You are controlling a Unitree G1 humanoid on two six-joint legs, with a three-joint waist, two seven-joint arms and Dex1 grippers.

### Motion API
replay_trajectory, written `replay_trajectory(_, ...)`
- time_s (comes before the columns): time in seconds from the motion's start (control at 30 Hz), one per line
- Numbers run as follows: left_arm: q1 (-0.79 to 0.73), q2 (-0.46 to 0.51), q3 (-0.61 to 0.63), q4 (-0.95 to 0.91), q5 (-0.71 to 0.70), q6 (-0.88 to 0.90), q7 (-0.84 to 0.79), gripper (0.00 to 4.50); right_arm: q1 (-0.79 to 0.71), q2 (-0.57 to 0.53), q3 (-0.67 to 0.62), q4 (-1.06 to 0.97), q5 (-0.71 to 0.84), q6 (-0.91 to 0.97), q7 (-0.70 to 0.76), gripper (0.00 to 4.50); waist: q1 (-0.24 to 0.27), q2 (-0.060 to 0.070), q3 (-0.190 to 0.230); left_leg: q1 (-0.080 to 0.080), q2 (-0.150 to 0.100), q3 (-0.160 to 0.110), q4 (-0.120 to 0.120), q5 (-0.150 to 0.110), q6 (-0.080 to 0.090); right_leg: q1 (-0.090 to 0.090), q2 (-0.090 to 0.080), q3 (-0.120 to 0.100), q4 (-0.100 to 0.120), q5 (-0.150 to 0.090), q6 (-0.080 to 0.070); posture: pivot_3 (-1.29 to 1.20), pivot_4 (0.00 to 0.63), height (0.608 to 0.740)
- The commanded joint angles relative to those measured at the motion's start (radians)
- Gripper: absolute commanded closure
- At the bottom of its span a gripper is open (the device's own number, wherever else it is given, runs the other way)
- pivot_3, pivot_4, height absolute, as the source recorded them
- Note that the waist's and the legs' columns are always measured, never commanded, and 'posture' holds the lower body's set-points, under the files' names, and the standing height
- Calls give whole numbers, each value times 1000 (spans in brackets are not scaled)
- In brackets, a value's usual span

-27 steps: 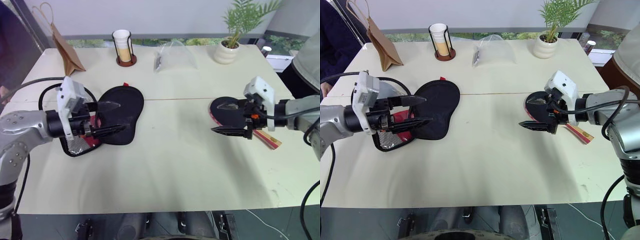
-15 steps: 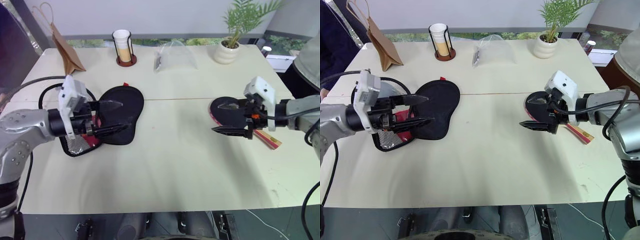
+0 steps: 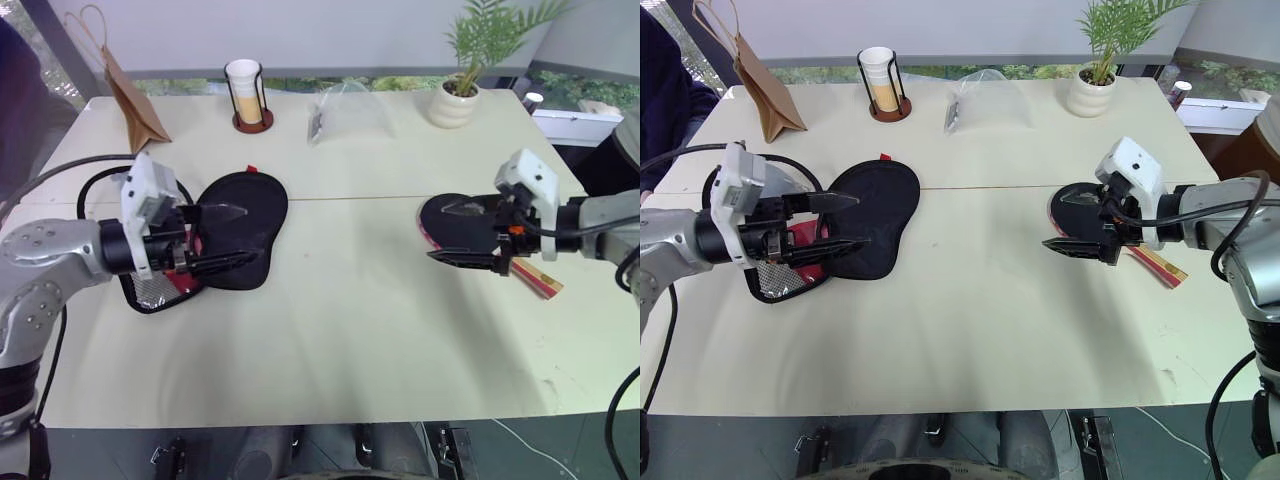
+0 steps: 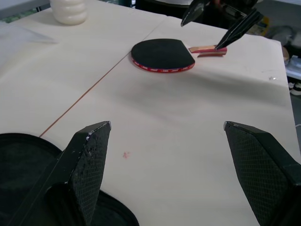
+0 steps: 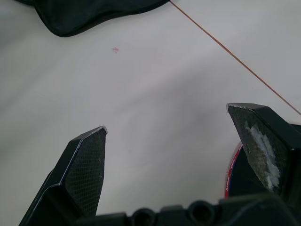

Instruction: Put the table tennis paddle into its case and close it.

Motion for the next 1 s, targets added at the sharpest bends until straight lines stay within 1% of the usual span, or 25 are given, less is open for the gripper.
replay_trajectory(0.03, -6, 1, 12, -6, -1, -14, -5, 516, -8, -22, -36, -35, 10, 2, -2, 19, 0, 0, 0, 0, 0, 0, 0, 0, 0, 0, 0, 0, 0, 0, 0, 0, 150, 734)
replay_trajectory(0.27, -19, 7, 8, 4, 0, -12, -11, 516, 8, -13, -43, -55, 17, 12, -14, 19, 0, 0, 0, 0, 0, 0, 0, 0, 0, 0, 0, 0, 0, 0, 0, 0, 150, 734)
replay_trajectory(0.7, -1, 11, 31, -17, -6, -5, 14, 516, -24, 14, -13, -36, 27, 19, -7, 19, 0, 0, 0, 0, 0, 0, 0, 0, 0, 0, 0, 0, 0, 0, 0, 0, 150, 734)
replay_trajectory(0.83, -2, 26, 53, -8, -2, -8, 19, 516, -69, 81, 37, -41, 44, 80, -42, 19, -3, 0, 0, 0, 0, 0, 0, 0, 0, 0, 0, 0, 0, 0, 0, 0, 150, 734)
replay_trajectory(0.9, -1, 31, 69, 1, -4, -8, 21, 516, -110, 137, 79, -42, 47, 117, -73, 19, -6, 0, 0, 0, 0, 0, 0, 0, 0, 0, 0, 0, 1, 0, 0, 0, 150, 734)
replay_trajectory(1.0, 18, 46, 91, 11, 3, -11, 10, 516, -176, 257, 169, -36, 39, 178, -134, 19, -17, 0, 0, 0, 0, 0, 0, 0, 0, 0, 0, 0, 1, 0, 0, 0, 150, 734)
